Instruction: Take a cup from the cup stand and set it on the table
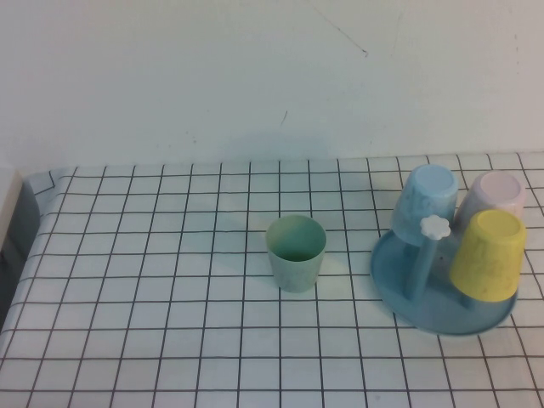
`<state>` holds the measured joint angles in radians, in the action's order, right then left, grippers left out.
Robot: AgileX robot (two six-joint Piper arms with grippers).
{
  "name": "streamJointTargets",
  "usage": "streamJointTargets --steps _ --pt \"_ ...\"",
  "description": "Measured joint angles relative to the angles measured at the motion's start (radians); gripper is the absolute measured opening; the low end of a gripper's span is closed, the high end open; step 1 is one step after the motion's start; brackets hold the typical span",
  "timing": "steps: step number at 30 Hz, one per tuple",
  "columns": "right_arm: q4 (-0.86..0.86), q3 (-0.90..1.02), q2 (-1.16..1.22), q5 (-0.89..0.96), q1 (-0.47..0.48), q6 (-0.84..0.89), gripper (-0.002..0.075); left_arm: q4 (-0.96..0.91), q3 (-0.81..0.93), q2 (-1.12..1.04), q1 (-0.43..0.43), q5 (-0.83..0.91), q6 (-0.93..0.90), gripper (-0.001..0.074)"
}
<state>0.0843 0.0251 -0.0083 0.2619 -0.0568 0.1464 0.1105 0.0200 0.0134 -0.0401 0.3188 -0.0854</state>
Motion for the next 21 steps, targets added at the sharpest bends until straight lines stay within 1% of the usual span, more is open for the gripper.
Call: streamJointTargets --steps 4,10,17,21 --pt "-0.016 0.002 -0.003 0.091 0.010 0.000 -0.0002 0.000 0.000 0.000 0.000 0.000 0.000 -0.0003" --pt "-0.019 0.002 -0.004 0.095 0.010 0.008 -0.0002 0.000 0.000 0.000 0.000 0.000 0.000 -0.0001" --pt "-0.020 0.002 -0.004 0.095 0.012 -0.022 -0.0002 0.000 0.000 0.000 0.000 0.001 0.000 -0.0001" --pt "-0.020 0.002 -0.004 0.095 0.034 -0.043 -0.0002 0.000 0.000 0.000 0.000 0.002 -0.002 -0.0001"
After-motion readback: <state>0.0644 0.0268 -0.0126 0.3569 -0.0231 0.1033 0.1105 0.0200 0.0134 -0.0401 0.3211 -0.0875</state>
